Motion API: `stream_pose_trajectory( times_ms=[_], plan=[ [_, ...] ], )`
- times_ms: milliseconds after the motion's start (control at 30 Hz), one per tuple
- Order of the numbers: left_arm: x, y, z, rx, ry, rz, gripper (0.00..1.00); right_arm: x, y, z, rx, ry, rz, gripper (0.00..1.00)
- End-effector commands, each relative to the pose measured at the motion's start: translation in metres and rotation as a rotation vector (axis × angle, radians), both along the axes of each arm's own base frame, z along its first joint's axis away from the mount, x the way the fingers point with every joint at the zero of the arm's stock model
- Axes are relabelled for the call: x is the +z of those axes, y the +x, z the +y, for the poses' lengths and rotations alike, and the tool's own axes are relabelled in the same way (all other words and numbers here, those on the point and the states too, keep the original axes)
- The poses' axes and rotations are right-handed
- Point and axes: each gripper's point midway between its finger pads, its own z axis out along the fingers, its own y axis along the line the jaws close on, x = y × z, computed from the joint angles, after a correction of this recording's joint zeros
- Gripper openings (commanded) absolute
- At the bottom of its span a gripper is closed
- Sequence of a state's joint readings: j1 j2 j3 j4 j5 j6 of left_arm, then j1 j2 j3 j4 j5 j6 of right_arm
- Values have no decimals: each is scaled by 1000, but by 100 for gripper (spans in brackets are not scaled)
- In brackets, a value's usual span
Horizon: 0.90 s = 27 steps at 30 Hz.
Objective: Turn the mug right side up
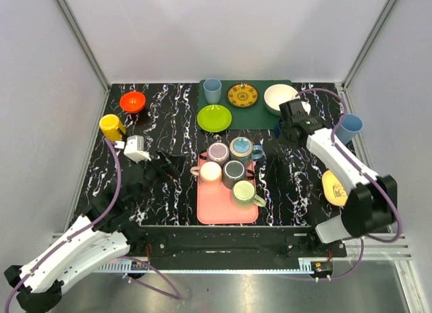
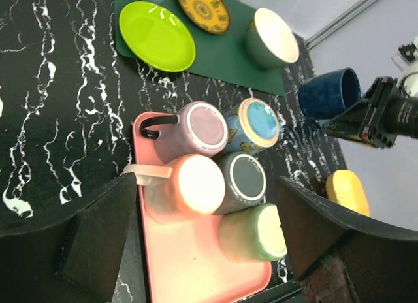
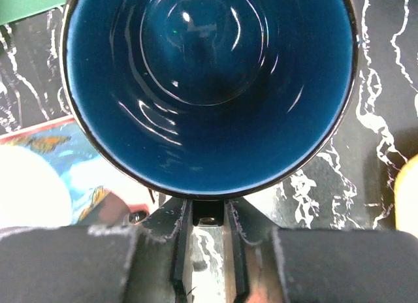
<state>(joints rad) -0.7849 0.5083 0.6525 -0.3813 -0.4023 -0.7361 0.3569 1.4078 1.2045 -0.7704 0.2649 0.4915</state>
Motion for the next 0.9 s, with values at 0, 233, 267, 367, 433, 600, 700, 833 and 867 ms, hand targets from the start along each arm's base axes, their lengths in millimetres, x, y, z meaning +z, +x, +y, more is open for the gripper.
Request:
stream_pose_trajectory(
  times_ms=[0, 233, 267, 367, 433, 600, 700, 833, 867],
  plan=[
    [1, 5, 4, 27, 36, 7, 88, 9, 54, 7, -30, 44, -92, 0],
    [-15, 6, 4, 29, 66, 31, 90, -31, 72, 6, -13, 27, -7, 0],
    [-15, 6, 3, 27, 66, 30, 90, -34, 74, 6, -9, 26, -3, 0],
    [-21, 7, 0, 16, 78, 44, 91, -49, 76, 8, 7, 16, 34, 0],
    [-25, 8, -3, 6, 91, 57, 90, -58, 78, 8, 11, 10, 46, 0],
    [-33, 9, -6, 0, 106, 83, 90, -74, 76, 2, 20, -36, 77, 0],
    [-35, 11, -9, -4, 108, 91, 90, -85, 69, 4, 32, -33, 105, 0],
    [-39, 12, -13, -12, 110, 105, 90, -95, 62, 10, 53, -46, 110, 0],
    [-41, 12, -13, -13, 113, 111, 90, -99, 60, 11, 59, -51, 122, 0]
  ],
)
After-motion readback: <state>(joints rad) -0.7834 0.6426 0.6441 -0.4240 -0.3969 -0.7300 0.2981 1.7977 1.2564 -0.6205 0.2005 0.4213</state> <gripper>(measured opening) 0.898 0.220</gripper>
